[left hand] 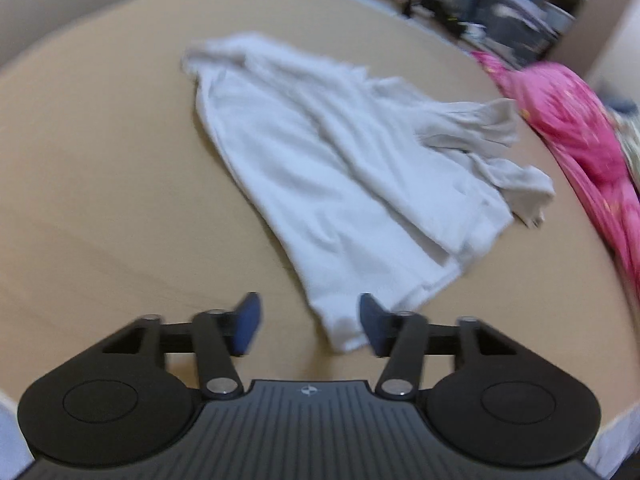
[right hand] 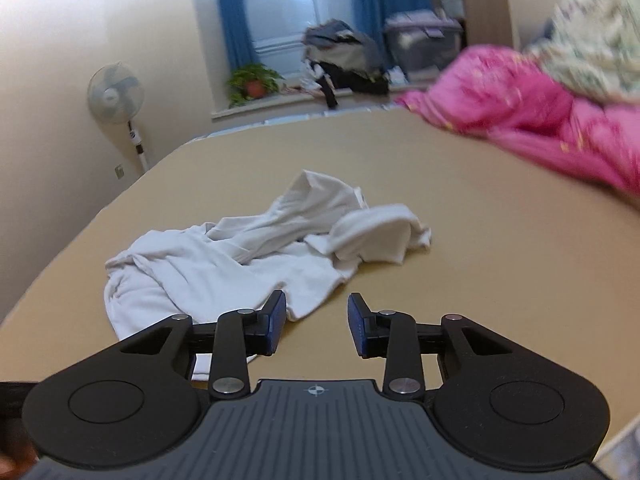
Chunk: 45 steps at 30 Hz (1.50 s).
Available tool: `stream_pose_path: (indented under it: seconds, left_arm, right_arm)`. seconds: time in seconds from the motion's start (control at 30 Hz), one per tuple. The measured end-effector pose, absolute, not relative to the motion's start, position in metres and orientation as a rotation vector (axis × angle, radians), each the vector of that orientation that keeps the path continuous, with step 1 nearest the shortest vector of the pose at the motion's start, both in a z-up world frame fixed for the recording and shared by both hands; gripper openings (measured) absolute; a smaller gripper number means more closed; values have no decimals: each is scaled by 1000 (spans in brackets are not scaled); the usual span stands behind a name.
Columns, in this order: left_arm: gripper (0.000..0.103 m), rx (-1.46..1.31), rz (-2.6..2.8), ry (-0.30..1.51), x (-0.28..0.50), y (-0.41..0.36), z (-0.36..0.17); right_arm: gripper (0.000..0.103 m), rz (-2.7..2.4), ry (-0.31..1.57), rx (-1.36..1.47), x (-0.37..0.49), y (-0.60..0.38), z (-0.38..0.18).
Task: Fold small clothes
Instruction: 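Grasp the shirt hem with the left gripper while the right gripper grasps a sleeve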
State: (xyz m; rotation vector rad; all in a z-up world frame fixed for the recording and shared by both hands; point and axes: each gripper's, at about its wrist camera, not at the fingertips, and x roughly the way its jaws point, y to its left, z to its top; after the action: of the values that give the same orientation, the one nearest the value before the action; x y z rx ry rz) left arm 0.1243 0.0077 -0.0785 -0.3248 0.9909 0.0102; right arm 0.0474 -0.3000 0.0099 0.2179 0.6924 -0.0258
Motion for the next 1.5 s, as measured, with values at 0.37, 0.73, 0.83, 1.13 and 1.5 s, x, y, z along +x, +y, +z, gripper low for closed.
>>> stream_pose_path:
  seconds: [0.37, 0.73, 0.83, 1.13, 1.5]
  left_arm:
    - [4, -38, -45, 971, 148, -24, -68]
    - [4, -81, -105, 945, 66, 133, 3]
    - [14, -110, -75, 1056, 76, 141, -23]
    - [59, -124, -17, 1058, 101, 128, -40]
    - [5, 2, -56, 1085, 118, 103, -69]
  right_arm:
    - [36, -45, 648, 360, 57, -334, 0]
    - [40, 34, 699, 261, 111, -328, -16]
    - [50, 69, 749, 251, 138, -320, -32]
    - [60, 13, 870, 339, 211, -322, -95]
    - [61, -1, 717, 111, 263, -298, -98]
